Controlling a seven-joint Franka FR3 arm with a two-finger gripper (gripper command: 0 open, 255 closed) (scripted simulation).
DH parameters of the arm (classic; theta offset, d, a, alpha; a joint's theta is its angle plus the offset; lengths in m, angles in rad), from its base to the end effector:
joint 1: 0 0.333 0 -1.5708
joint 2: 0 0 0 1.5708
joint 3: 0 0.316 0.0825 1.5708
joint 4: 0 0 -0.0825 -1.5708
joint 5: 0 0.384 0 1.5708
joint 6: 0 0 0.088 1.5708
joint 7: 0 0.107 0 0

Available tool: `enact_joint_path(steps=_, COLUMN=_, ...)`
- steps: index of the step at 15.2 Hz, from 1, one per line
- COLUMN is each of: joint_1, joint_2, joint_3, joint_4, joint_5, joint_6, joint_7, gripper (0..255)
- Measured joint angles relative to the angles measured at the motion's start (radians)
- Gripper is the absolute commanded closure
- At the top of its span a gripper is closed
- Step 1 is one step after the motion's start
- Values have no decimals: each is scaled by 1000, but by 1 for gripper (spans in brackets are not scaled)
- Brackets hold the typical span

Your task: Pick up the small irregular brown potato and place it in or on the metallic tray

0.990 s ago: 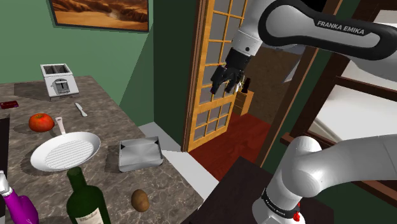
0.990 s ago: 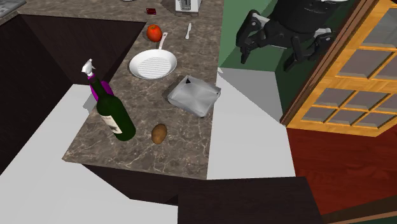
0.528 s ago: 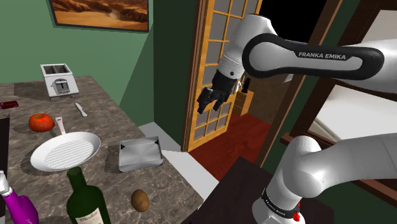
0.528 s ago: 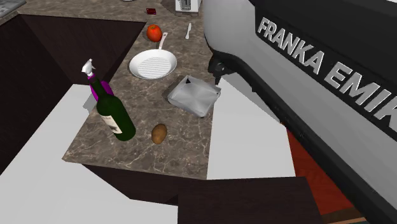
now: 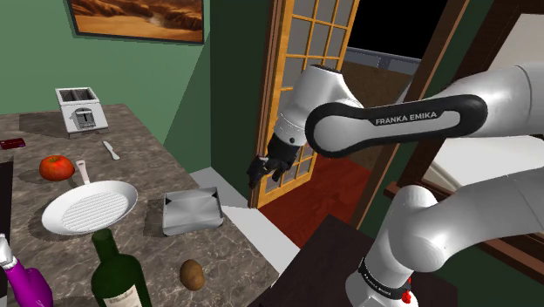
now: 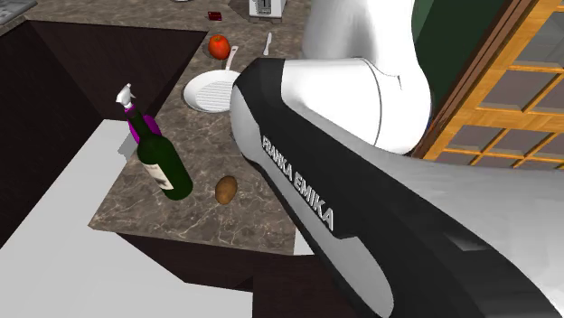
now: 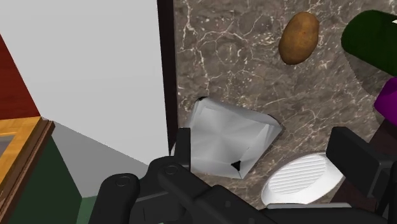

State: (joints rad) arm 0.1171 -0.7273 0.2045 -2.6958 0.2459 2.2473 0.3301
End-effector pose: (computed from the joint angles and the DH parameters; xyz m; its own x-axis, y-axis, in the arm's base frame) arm 0.3337 0.1189 0.4675 0.9576 -0.1830 0.2225 -0.1462 -0.9742 -0.1718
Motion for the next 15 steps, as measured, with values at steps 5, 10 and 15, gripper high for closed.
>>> enact_joint_path(steps=5, joint_1=27, joint_2=157, joint_3=86, joint_4=-29, joint_5=44, joint_6=204, joint_7=54, gripper=0)
enact_joint_path(steps=10, joint_1=39, joint_2=332, joint_3=182, joint_4=-37, joint_5=61, joint_6=406, joint_7=128, gripper=0)
enact_joint_path(steps=15, joint_1=-11, joint_2=540, joint_3=295, joint_4=-11, joint_5=-24, joint_6=602, joint_7=250, gripper=0)
